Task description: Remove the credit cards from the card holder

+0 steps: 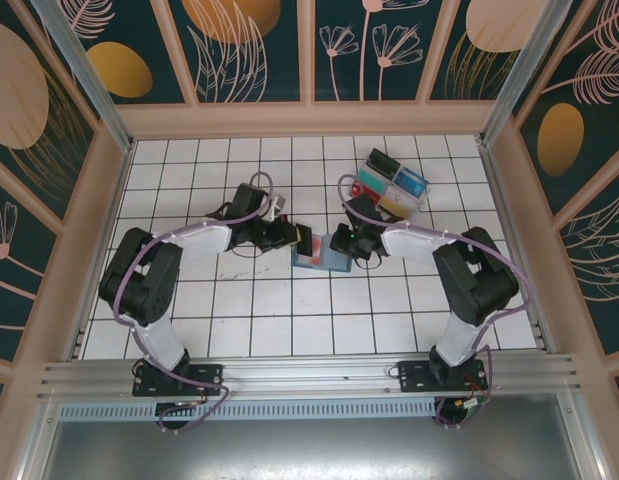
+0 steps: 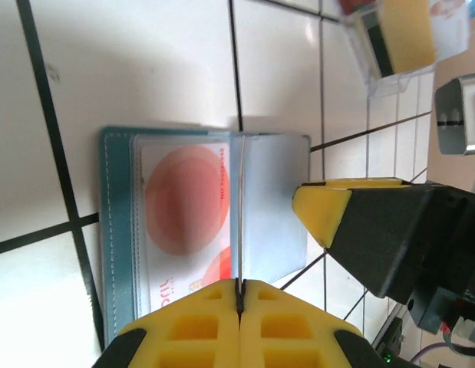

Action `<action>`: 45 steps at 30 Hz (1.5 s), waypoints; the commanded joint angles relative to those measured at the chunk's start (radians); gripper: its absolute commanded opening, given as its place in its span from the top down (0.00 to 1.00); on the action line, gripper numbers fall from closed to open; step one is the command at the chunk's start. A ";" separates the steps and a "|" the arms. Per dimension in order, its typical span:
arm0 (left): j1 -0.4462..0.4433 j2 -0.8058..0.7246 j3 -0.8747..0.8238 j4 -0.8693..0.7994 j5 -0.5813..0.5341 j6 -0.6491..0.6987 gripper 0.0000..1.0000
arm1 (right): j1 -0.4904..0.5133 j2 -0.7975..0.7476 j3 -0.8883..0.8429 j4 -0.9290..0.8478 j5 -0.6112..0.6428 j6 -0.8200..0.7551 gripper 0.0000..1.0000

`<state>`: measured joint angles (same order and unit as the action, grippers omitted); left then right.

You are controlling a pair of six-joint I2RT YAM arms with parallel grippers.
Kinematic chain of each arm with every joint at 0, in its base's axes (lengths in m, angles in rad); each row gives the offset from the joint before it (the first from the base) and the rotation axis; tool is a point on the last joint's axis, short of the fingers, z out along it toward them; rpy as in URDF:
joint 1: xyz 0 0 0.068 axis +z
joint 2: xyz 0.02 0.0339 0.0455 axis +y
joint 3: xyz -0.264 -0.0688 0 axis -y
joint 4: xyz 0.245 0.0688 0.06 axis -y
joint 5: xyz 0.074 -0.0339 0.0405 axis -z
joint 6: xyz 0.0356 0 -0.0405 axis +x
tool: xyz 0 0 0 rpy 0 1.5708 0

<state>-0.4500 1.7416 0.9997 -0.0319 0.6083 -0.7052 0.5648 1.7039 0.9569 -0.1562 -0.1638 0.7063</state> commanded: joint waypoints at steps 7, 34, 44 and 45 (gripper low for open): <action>0.025 -0.161 0.015 0.169 0.106 -0.108 1.00 | -0.119 -0.224 -0.107 0.476 -0.459 0.118 0.38; 0.054 -0.191 -0.020 0.544 0.178 -0.488 0.89 | -0.136 -0.154 -0.096 0.861 -0.589 0.427 1.00; 0.083 -0.194 -0.008 0.081 -0.142 -0.196 0.10 | -0.225 -0.199 0.162 0.128 -0.131 -0.360 1.00; 0.083 -0.191 -0.014 0.061 -0.167 -0.176 0.09 | -0.251 -0.186 0.192 0.093 -0.124 -0.442 1.00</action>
<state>-0.3717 1.5707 0.9825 0.1741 0.5659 -1.0012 0.3649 1.5402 1.0626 0.1547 -0.4461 0.6216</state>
